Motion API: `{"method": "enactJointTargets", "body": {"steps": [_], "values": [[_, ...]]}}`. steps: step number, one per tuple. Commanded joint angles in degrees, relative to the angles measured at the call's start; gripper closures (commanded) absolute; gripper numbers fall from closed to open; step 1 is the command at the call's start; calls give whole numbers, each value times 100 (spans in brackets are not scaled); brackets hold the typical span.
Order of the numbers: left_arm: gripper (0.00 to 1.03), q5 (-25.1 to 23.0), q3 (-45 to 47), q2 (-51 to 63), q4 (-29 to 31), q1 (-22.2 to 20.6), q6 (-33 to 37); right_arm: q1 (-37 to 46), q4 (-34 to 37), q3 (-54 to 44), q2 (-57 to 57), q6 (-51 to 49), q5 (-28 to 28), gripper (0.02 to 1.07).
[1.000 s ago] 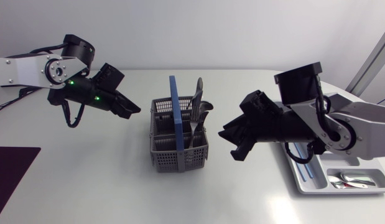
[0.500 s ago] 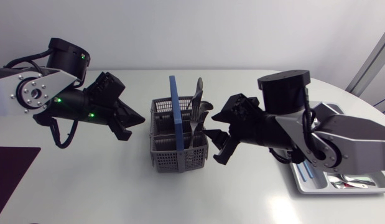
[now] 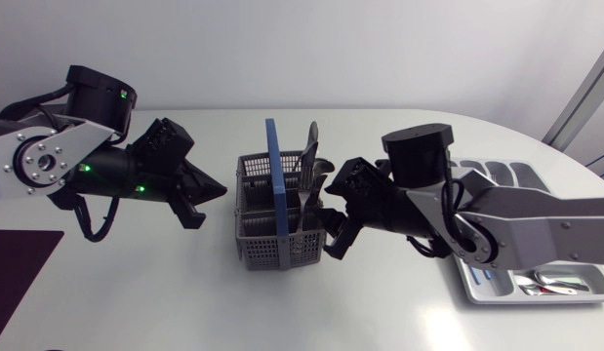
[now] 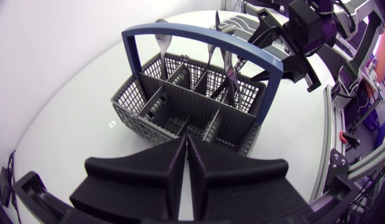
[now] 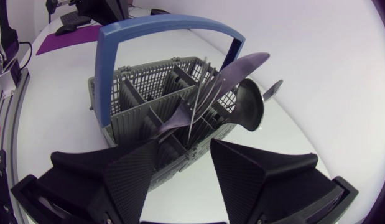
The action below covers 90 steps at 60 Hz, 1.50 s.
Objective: Sort the cutlery from the basket into the organizer compartments.
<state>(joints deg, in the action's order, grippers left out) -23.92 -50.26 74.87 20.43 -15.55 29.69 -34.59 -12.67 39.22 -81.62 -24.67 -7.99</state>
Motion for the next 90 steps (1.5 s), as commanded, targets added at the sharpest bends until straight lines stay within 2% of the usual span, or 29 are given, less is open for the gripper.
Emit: {"method": "enactJointTargets", "body": {"steps": [1, 6, 25, 31, 38, 43, 50, 63, 90], "values": [[97, 2, 148, -69, -91, -9, 89, -48, -157, 94, -170, -82, 87, 54], [97, -7, 148, -78, -91, 8, 89, -48, -175, 156, -231, -82, 113, 58], [97, -7, 148, -69, -118, 8, 89, -101, -271, 305, -442, -82, 148, 61], [97, 2, 139, -69, -118, 8, 81, -101, -315, 332, -521, -91, 175, 71], [97, 2, 130, -69, -118, 17, 89, -101, -315, 340, -547, -109, 175, 72], [97, 2, 113, -78, -118, 17, 81, -101, -315, 367, -574, -126, 175, 80], [97, 10, 104, -69, -118, 17, 81, -101, -315, 376, -635, -126, 175, 80], [97, 37, 87, -69, -118, -1, 63, -136, -315, 393, -714, -153, 175, 97], [97, 72, 60, -87, -91, -9, 54, -189, -324, 411, -750, -144, 175, 101]]}}
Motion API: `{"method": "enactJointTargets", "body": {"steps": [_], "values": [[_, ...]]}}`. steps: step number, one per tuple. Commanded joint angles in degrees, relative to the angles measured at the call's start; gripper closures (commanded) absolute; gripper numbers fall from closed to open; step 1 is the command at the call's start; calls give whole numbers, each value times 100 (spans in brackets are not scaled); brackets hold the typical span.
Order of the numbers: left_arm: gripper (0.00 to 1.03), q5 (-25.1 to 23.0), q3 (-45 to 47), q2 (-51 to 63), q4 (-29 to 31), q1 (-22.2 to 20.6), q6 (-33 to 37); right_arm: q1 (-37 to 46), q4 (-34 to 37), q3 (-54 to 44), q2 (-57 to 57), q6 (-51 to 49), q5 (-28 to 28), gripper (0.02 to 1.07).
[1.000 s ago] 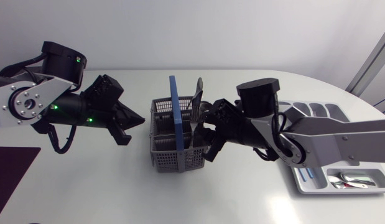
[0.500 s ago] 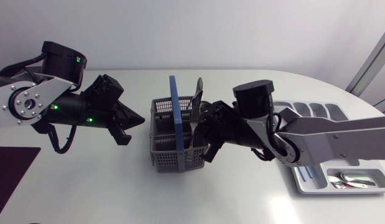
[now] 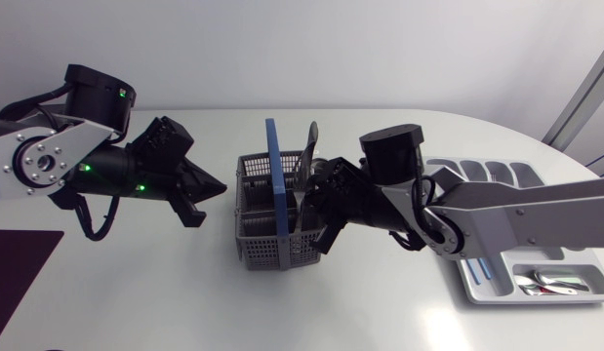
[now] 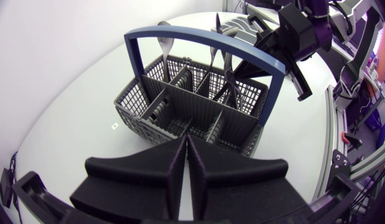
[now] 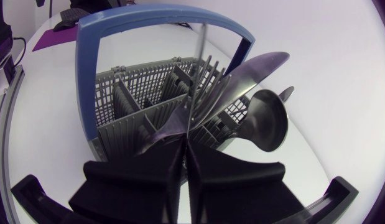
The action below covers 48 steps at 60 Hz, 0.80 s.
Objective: Sort the cutlery from the basket into the organizer compartments.
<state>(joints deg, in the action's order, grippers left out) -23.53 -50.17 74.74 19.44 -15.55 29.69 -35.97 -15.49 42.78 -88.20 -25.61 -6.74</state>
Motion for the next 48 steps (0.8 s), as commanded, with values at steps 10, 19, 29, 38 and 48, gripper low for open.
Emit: {"method": "enactJointTargets", "body": {"steps": [10, 19, 29, 38, 48], "values": [[97, 41, 51, -82, 16, -18, 45, -42, 19, -25, 190, -41, 33, 101], [97, 50, 43, -109, 16, -27, 45, -25, 151, -121, 567, -23, 24, 101], [97, 50, 95, -126, 16, -53, 37, -42, 573, -51, 1112, 56, 24, 101], [97, 68, 95, -241, 51, -53, 37, -60, 1267, 195, 1648, 135, 24, 101], [97, 68, 139, -364, 95, -115, 19, -68, 2023, 547, 2167, 249, 33, 101]]}}
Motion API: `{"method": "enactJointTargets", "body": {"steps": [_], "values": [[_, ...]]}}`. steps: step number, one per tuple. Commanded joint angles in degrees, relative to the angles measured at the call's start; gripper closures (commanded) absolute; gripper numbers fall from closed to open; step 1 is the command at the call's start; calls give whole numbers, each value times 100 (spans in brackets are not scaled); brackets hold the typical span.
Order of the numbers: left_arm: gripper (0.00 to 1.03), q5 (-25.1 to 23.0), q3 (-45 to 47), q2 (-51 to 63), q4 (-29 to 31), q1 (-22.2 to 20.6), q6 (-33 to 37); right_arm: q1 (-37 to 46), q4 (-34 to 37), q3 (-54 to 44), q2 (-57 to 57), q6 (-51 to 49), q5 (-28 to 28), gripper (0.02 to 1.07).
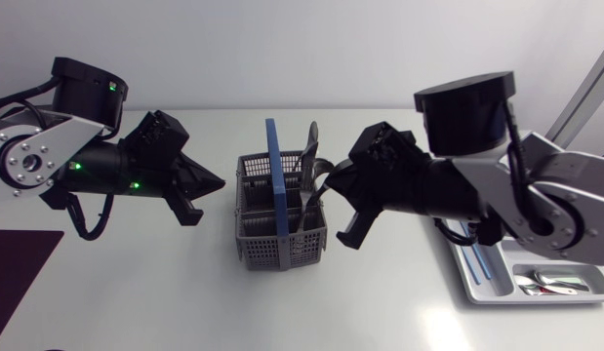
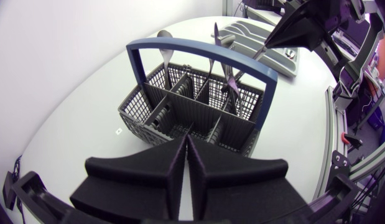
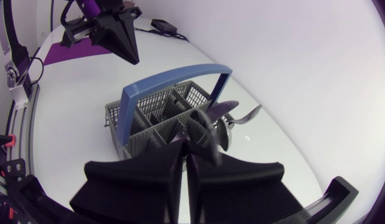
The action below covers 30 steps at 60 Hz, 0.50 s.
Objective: Sort the cutlery from the basket into the organizer compartments.
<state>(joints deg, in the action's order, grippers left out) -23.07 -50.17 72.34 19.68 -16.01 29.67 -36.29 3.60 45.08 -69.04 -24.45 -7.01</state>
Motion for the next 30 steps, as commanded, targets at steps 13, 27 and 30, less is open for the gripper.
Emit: {"method": "enactJointTargets", "body": {"steps": [13, 27, 30], "values": [[97, 92, 174, -281, 106, -166, -49, -168, 308, 431, 338, 177, 252, 101], [97, 110, 174, -361, 159, -192, -49, -168, 475, 458, 505, 203, 279, 101], [97, 119, 174, -361, 159, -201, -58, -168, 467, 440, 514, 212, 270, 101]]}}
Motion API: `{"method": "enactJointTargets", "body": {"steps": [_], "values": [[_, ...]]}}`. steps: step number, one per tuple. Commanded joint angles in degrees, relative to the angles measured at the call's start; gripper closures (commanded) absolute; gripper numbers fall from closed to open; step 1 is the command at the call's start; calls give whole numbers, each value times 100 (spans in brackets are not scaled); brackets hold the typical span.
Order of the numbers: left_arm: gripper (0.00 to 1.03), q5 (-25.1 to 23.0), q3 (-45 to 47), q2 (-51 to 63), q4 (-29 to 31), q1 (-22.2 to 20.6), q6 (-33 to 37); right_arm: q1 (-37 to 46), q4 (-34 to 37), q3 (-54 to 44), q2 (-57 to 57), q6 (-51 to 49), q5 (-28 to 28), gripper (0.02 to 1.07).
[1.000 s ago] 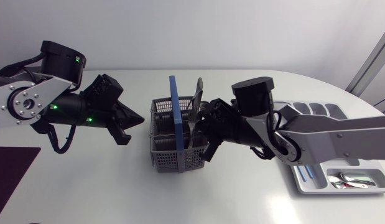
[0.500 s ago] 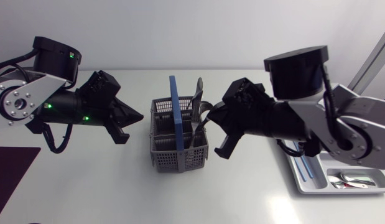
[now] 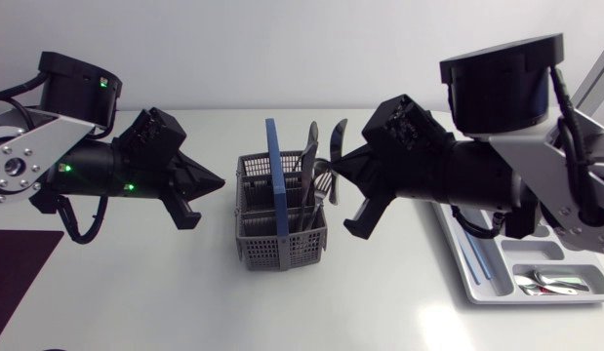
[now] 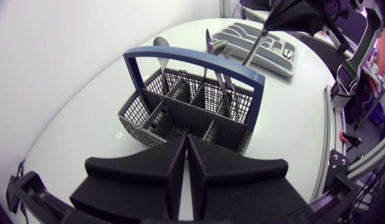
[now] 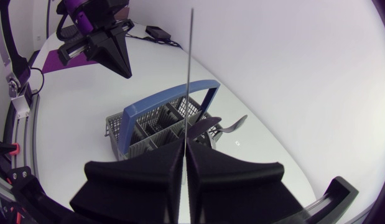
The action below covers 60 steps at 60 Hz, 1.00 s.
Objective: Sort the cutlery from the basket into the organizer compartments.
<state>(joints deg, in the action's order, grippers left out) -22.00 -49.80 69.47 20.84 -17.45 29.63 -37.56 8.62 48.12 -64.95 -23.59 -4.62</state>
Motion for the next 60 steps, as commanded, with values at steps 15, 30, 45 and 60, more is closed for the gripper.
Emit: {"method": "enactJointTargets", "body": {"steps": [15, 30, 45, 60], "values": [[97, 55, 137, -74, 43, -109, -62, 21, 105, 119, 351, 145, 32, 101], [97, 108, 120, -92, 43, -188, -71, 328, 641, 224, 896, 145, -4, 101], [97, 161, 76, -162, 113, -347, -89, 1462, 1361, 224, 1362, 189, -30, 101], [97, 319, 14, -162, 122, -540, -124, 3484, 1766, 128, 1424, -268, -768, 101]]}}
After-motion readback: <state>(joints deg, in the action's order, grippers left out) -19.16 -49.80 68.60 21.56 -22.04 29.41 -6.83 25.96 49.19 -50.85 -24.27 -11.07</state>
